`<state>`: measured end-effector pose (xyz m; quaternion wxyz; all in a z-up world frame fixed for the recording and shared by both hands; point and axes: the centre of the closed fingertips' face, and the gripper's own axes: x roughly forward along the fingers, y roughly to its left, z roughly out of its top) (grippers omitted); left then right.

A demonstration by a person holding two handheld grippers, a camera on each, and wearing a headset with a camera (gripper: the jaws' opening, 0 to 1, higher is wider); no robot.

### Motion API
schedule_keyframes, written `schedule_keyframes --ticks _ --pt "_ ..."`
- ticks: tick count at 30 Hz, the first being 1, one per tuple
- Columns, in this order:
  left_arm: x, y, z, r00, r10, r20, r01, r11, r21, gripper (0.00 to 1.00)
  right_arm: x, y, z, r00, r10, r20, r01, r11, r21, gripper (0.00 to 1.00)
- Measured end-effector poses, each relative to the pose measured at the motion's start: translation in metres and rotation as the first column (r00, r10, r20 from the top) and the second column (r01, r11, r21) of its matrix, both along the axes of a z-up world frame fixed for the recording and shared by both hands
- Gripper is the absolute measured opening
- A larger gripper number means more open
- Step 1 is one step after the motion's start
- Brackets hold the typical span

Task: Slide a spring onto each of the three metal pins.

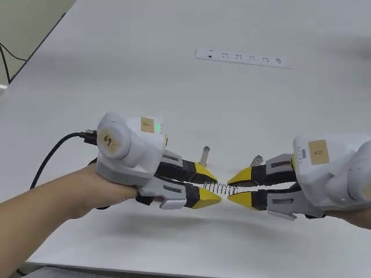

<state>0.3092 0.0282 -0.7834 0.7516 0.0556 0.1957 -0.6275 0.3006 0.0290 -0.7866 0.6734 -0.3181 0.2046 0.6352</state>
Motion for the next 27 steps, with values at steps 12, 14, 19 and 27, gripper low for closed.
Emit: schedule_keyframes --ticks 12,14,19,27 --pt "-0.0020 -0.0001 0.0016 1.000 -0.022 0.017 0.022 1.000 -0.001 0.03 -0.0019 0.0006 -0.0005 1.000 -0.007 -0.008 0.007 1.000 0.005 0.07" --pt "-0.0037 -0.0003 0.0012 0.999 -0.032 0.016 0.032 0.999 0.001 0.03 -0.0030 0.0004 -0.0013 1.000 -0.010 -0.015 0.010 1.000 0.006 0.08" --pt "-0.0074 -0.0003 0.0022 0.999 -0.043 0.000 0.043 0.999 -0.006 0.03 -0.0040 -0.0022 -0.0041 0.999 -0.023 -0.031 0.023 1.000 0.002 0.09" --pt "-0.0088 0.0025 0.0001 0.999 -0.045 -0.003 0.045 0.999 0.006 0.03 -0.0035 -0.0048 -0.0059 1.000 -0.022 -0.020 0.022 1.000 -0.001 0.09"
